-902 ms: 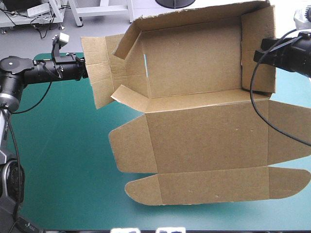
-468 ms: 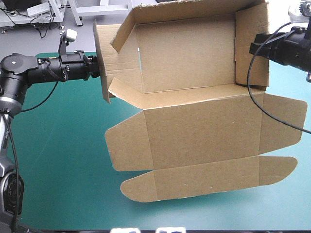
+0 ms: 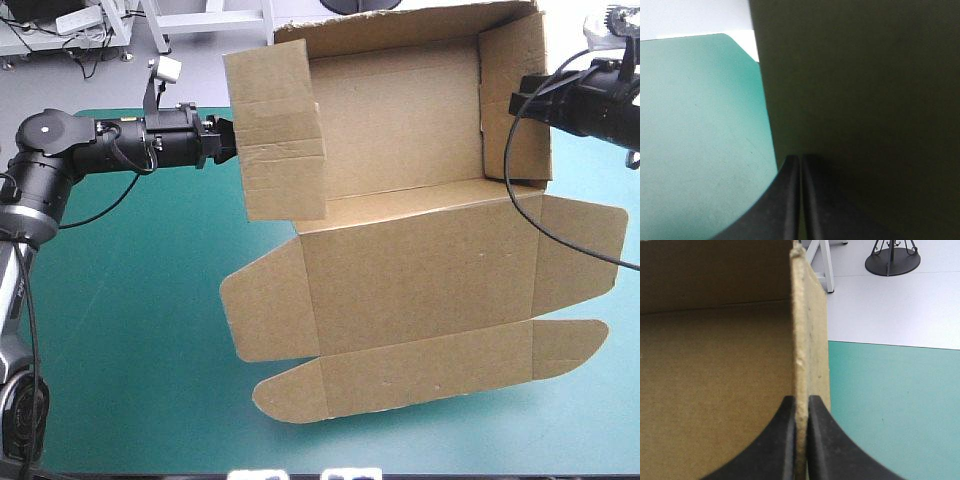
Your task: Fold the box
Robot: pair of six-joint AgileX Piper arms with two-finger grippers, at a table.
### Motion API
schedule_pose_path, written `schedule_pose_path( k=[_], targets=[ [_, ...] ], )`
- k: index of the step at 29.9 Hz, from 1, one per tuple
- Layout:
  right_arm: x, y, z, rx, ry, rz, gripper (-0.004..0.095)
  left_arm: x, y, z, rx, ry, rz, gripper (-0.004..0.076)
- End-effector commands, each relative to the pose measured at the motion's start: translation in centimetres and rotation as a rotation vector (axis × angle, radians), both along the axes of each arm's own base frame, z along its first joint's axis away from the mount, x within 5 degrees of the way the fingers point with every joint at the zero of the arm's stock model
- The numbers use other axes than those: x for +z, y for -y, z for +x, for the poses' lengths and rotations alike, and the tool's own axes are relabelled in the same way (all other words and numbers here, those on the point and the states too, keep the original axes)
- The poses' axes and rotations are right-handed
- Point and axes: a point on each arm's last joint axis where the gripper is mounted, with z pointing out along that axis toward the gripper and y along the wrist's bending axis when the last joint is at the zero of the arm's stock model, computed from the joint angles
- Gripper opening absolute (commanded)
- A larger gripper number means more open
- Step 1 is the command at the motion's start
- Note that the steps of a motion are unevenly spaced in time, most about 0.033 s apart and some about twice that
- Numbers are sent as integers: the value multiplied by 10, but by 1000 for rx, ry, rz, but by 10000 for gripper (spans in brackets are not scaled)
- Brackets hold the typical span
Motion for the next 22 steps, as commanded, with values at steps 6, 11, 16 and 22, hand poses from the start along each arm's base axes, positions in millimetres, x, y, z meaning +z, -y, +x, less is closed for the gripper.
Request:
schedule_pose_path(
  k=[6,11,16,22],
  targets=[
    [17,0,-6,-15,97,50,-16,37,6,-35,-95,44,-106,6],
    [17,0,-6,-15,97,50,-14,37,6,-35,-94,42,-108,15],
    [17,0,-5,-12,97,47,-14,37,6,-35,-94,42,-108,116],
    [17,0,-5,-15,98,44,-12,39,7,-36,-99,41,-131,349]
  ],
)
